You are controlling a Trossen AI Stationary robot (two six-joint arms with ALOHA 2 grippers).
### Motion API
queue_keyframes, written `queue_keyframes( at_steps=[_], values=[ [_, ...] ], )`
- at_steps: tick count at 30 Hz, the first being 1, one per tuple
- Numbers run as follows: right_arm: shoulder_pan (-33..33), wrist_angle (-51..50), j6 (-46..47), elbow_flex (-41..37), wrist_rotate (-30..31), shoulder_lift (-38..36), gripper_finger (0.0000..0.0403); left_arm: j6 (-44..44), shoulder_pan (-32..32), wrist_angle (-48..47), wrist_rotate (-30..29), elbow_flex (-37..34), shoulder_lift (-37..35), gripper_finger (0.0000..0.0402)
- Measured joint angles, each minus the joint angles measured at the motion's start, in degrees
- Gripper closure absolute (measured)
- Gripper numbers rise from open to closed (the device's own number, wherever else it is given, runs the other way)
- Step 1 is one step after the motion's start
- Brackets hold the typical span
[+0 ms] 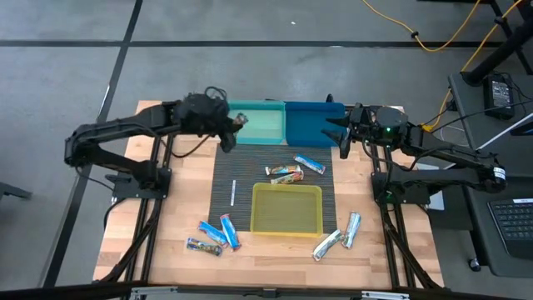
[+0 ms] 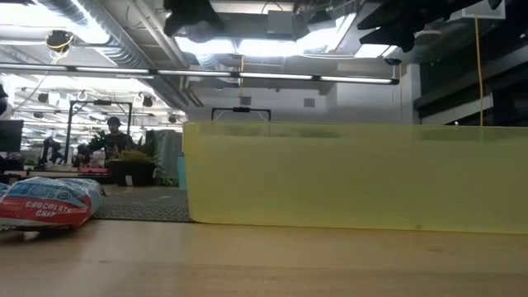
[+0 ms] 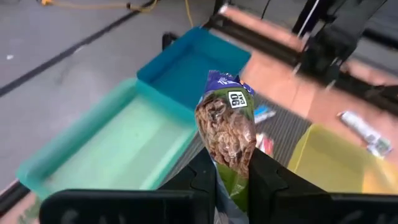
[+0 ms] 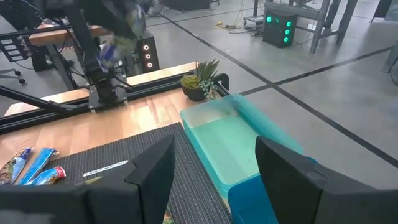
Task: Pick and place Granola Bars by type
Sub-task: Put the blue granola bar into the green bin
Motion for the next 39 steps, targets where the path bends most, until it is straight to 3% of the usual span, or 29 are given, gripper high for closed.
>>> queue_keyframes(
  at_steps=[9,15,24,28,39],
  values=[
    [0.00,0.02,0.00,0.00,0.00,0.01,0.0179,0.02,0.50,1.69,-0.18,0.00,-2.59,0.0360],
    [0.00,0.02,-1.33,0.00,0.02,0.01,0.0179,2.03,5.90,6.49,3.01,0.19,-0.95,0.0362],
    [0.00,0.02,-1.37,0.00,0.07,0.01,0.0179,12.12,16.95,1.44,16.08,18.89,13.57,0.0362],
    [0.00,0.00,-1.36,0.00,0.04,0.01,0.0179,12.50,19.56,-0.40,17.47,24.86,18.34,0.0360],
    [0.00,-0.24,-1.36,0.00,0.07,0.01,0.0179,14.68,23.16,-5.25,17.20,24.05,24.75,0.0360]
  ],
)
